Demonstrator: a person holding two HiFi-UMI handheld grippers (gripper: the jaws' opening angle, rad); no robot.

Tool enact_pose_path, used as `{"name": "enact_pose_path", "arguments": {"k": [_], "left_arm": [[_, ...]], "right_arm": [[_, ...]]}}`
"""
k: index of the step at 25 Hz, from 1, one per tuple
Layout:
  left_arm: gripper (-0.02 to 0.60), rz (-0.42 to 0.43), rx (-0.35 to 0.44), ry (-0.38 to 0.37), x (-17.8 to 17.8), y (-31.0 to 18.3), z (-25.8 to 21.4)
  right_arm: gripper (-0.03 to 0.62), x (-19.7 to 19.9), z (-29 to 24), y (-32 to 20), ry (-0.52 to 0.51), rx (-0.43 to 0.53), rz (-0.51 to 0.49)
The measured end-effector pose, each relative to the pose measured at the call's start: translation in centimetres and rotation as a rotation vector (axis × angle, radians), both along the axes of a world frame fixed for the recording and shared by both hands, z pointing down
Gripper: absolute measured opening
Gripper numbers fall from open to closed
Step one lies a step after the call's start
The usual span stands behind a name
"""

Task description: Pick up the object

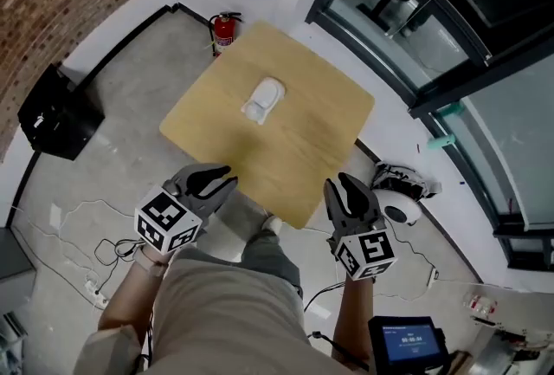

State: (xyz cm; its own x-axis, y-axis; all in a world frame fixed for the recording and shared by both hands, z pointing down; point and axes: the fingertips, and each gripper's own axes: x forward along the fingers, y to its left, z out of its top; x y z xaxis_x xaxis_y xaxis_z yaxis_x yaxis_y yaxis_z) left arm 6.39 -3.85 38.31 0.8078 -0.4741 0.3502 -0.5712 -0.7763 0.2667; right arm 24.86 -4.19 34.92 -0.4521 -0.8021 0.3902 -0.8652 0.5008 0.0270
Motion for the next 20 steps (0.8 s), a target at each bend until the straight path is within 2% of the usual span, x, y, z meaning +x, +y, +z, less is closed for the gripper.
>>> {"name": "enact_pose_path", "arguments": {"k": [3, 6, 9, 11, 13, 15, 17, 20], "left_arm": [[0.077, -0.136, -0.022, 0.008, 3.3, -3.6, -0.3], [0.091, -0.204, -0.053, 0.011, 6.0, -6.5, 0.4], [0.097, -0.254, -0.09, 0.024, 5.5, -7.9, 2.1], [0.097, -0.305, -0.11, 0.063, 4.5, -9.8, 3.5], [0.097, -0.371, -0.139, 0.118, 4.0, -11.9, 5.4], [0.097, -0.443, -0.171, 0.171, 3.4, -14.0, 7.4], [0.114, -0.497, -0.205, 0.195, 2.7, -15.6, 9.7], [0.13, -0.553, -0.259, 0.214, 1.4, -16.9, 13.4]], "right_arm": [[0.108, 2.6, 0.6, -5.2, 0.025, -0.039, -0.144], [0.132, 3.4, 1.3, -9.5, 0.111, -0.047, -0.31], [0.194, 1.1, 2.9, -12.2, 0.224, -0.057, -0.472], [0.234, -1.0, 4.4, -14.1, 0.31, -0.069, -0.587], [0.258, -2.9, 6.5, -16.3, 0.443, -0.068, -0.713], [0.267, -4.6, 9.3, -18.5, 0.638, -0.043, -0.864], [0.278, -6.5, 12.6, -20.6, 0.84, 0.002, -1.03], [0.318, -9.3, 17.8, -22.6, 1.037, 0.029, -1.237]]}}
